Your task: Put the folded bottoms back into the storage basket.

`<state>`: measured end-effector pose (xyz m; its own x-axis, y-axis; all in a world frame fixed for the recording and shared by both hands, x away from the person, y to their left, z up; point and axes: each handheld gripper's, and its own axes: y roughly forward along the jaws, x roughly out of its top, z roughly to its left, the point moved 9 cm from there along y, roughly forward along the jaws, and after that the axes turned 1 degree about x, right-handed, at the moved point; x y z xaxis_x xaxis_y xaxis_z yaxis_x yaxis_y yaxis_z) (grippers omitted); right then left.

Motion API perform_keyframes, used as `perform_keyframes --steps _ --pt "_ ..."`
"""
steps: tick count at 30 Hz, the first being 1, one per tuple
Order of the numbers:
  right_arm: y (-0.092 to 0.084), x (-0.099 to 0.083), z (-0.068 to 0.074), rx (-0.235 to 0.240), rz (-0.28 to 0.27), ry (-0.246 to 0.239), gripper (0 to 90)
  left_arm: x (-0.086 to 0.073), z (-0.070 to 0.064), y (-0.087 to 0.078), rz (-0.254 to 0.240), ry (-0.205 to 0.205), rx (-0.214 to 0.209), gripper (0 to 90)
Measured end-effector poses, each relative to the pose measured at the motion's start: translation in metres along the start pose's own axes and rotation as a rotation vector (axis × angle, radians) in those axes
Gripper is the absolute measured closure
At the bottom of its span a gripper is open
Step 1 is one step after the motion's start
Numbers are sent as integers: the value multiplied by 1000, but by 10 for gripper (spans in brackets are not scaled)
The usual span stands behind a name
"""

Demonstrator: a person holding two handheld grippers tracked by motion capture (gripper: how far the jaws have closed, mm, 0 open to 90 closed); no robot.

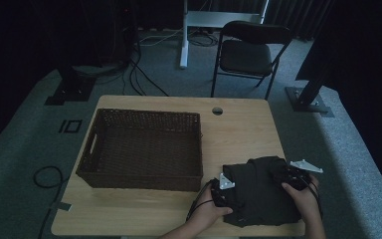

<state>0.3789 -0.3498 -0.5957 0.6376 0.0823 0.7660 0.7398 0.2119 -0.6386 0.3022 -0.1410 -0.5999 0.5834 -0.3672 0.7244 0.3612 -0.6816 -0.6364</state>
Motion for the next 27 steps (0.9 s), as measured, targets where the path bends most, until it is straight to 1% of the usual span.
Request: perform_keyframes --steps 3,4,6,10,11,13,14,15,16,17,18,19,20,21,22,23,24,25,27 --pt "3 -2 3 22 23 -7 124 -2 1 5 14 -21 -14 134" --pt "3 -2 3 32 26 -7 129 -1 2 6 7 -24 -20 129" --pt "4 -3 5 55 38 -10 129 0 2 8 -5 -26 -16 126" --pt "6 -6 6 80 63 42 133 2 2 11 -11 -20 -19 106" --pt "6 -6 5 87 69 54 136 3 1 12 -14 -24 -24 96" --pt "7 -7 6 109 77 74 182 4 0 15 -25 -23 -43 55" --pt "8 -8 8 125 81 82 200 5 -1 16 -26 -27 -45 34" --pt "8 -8 9 129 84 90 216 5 -1 17 -22 -20 -40 35" --pt "8 -8 10 141 84 97 266 6 0 18 -22 -12 -36 49" --pt "7 -8 12 165 85 102 312 7 0 18 -20 -3 -30 78" --pt "7 -8 13 172 85 106 328 7 2 18 -19 11 -20 156" --pt "6 -8 13 179 87 111 381 7 2 18 -18 15 -18 222" --pt "5 -8 14 193 95 130 435 8 3 18 -22 10 -27 271" --pt "4 -8 16 211 107 167 497 8 5 18 -23 6 -27 326" --pt "4 -8 18 226 112 193 540 8 6 17 -24 6 -24 370" --pt "3 -8 19 231 112 207 575 9 7 17 -21 2 -30 422" --pt "2 -8 20 226 109 204 598 8 7 17 -24 -11 -42 463" --pt "2 -7 21 216 105 191 613 9 7 16 -24 -16 -45 501" --pt "-1 -6 24 192 97 164 637 11 6 14 -20 1 -55 561"
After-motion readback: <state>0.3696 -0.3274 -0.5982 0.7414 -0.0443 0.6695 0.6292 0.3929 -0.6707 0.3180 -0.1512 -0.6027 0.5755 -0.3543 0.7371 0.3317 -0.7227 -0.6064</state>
